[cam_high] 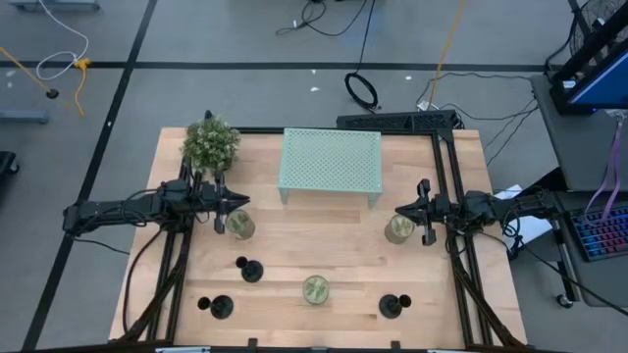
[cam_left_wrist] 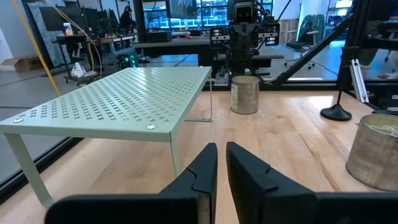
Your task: Pick & Place candle stick holders
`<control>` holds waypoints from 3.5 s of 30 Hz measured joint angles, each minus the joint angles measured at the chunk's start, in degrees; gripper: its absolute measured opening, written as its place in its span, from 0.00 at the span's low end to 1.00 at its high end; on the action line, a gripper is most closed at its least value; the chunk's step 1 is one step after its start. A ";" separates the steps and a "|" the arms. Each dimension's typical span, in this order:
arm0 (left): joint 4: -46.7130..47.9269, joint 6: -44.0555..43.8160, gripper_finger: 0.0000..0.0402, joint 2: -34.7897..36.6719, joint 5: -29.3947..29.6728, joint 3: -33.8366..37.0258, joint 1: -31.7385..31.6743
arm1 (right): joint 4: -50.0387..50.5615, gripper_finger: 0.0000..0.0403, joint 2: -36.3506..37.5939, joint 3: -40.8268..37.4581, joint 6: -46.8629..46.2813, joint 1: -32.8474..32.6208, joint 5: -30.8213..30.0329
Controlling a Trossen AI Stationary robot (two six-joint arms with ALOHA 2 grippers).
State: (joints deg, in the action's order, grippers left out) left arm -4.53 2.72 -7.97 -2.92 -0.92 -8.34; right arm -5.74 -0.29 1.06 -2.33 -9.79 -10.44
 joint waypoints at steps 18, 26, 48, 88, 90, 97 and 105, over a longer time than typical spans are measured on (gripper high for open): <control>0.00 -0.01 0.10 0.00 0.00 0.01 0.02 | 0.02 0.01 0.01 0.02 0.00 -0.01 0.00; -0.01 -0.02 0.10 0.00 0.00 0.01 0.00 | 0.02 0.01 -0.01 0.02 0.00 -0.01 0.00; 0.00 -0.01 0.10 0.00 0.00 0.01 0.00 | 0.01 0.01 -0.01 0.00 -0.01 0.00 0.00; 0.00 -0.01 0.10 0.00 0.00 0.00 0.00 | -0.07 0.01 0.01 0.02 -12.40 -0.01 0.07; -0.01 0.00 0.10 0.00 0.00 0.01 0.02 | -0.09 0.01 0.01 0.02 -11.00 -0.01 0.00; 0.00 -0.01 0.10 0.00 0.00 0.01 0.00 | -6.40 0.02 -0.01 0.00 1.73 0.07 0.32; -1.90 1.48 0.10 0.00 0.00 0.01 0.02 | -7.51 0.13 -1.08 0.00 1.66 0.03 2.99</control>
State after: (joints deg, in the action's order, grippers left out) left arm -6.42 4.20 -7.97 -2.91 -0.91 -8.32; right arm -13.24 -1.37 1.06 -0.67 -9.76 -7.44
